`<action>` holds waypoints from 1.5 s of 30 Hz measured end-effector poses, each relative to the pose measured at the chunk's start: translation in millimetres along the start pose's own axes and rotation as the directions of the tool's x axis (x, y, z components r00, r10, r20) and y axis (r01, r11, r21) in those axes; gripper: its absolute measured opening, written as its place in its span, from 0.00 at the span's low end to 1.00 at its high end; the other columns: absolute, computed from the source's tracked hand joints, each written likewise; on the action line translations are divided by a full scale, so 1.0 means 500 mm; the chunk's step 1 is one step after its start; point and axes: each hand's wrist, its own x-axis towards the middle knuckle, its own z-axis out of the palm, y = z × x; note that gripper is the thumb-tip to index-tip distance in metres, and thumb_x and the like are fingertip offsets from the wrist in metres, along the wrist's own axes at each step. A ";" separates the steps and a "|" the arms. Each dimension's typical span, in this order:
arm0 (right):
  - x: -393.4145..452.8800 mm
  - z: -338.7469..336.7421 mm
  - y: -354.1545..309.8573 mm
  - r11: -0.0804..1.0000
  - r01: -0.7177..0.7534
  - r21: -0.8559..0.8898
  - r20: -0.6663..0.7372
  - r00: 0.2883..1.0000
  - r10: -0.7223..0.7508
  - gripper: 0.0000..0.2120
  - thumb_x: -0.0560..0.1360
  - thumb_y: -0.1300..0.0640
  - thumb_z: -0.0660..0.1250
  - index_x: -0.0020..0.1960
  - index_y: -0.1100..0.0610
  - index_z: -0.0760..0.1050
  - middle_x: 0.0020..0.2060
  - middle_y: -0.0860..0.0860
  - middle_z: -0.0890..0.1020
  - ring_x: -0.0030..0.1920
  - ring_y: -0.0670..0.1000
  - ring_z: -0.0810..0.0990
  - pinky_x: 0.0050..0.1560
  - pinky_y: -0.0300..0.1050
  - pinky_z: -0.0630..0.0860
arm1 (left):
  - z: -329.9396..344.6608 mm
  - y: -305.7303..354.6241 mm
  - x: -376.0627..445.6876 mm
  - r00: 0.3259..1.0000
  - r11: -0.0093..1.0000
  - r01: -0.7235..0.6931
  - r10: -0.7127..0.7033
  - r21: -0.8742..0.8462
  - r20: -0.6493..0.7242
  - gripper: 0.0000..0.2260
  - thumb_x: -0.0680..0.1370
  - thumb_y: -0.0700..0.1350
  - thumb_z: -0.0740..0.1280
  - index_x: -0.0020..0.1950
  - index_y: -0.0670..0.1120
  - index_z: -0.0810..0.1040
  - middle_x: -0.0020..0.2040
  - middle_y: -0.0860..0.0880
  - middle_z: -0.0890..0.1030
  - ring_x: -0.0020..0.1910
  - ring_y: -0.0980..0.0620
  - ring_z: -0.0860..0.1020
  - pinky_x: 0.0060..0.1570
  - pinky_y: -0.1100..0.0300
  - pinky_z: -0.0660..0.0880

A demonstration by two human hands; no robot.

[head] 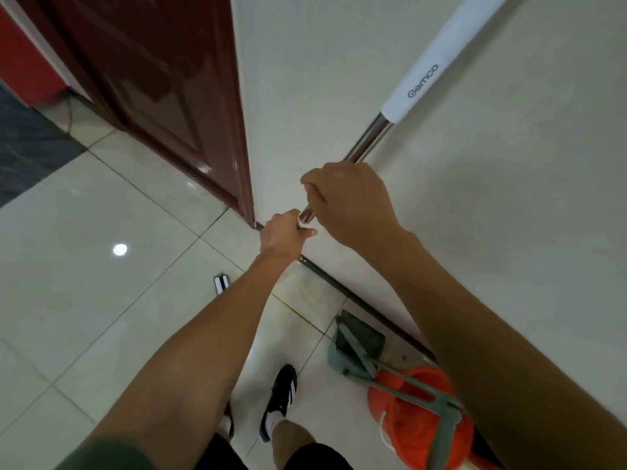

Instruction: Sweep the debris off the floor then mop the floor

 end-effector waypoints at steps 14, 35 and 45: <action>-0.015 0.081 -0.048 0.262 -0.526 0.809 0.133 0.599 0.790 0.07 0.79 0.53 0.68 0.55 0.53 0.75 0.43 0.44 0.81 0.41 0.43 0.81 0.41 0.37 0.78 | -0.065 -0.072 -0.006 0.935 0.962 -0.265 0.274 -0.071 0.225 0.10 0.81 0.56 0.67 0.60 0.56 0.73 0.38 0.53 0.77 0.38 0.51 0.79 0.42 0.57 0.77; 0.106 0.042 0.067 0.438 -0.440 0.784 -0.023 0.684 0.729 0.07 0.80 0.60 0.63 0.55 0.60 0.77 0.37 0.48 0.80 0.31 0.44 0.76 0.32 0.32 0.70 | -0.051 0.078 0.094 0.982 0.942 -0.174 0.189 -0.288 0.026 0.10 0.80 0.52 0.68 0.58 0.49 0.79 0.46 0.50 0.81 0.50 0.43 0.80 0.55 0.45 0.79; 0.074 0.033 0.106 0.359 -0.453 0.816 0.082 0.706 0.704 0.18 0.80 0.50 0.65 0.68 0.55 0.75 0.51 0.47 0.83 0.44 0.38 0.78 0.40 0.23 0.66 | -0.092 0.120 0.083 0.983 0.971 -0.160 0.172 -0.176 0.059 0.17 0.81 0.50 0.67 0.69 0.50 0.77 0.58 0.47 0.81 0.55 0.46 0.80 0.58 0.47 0.79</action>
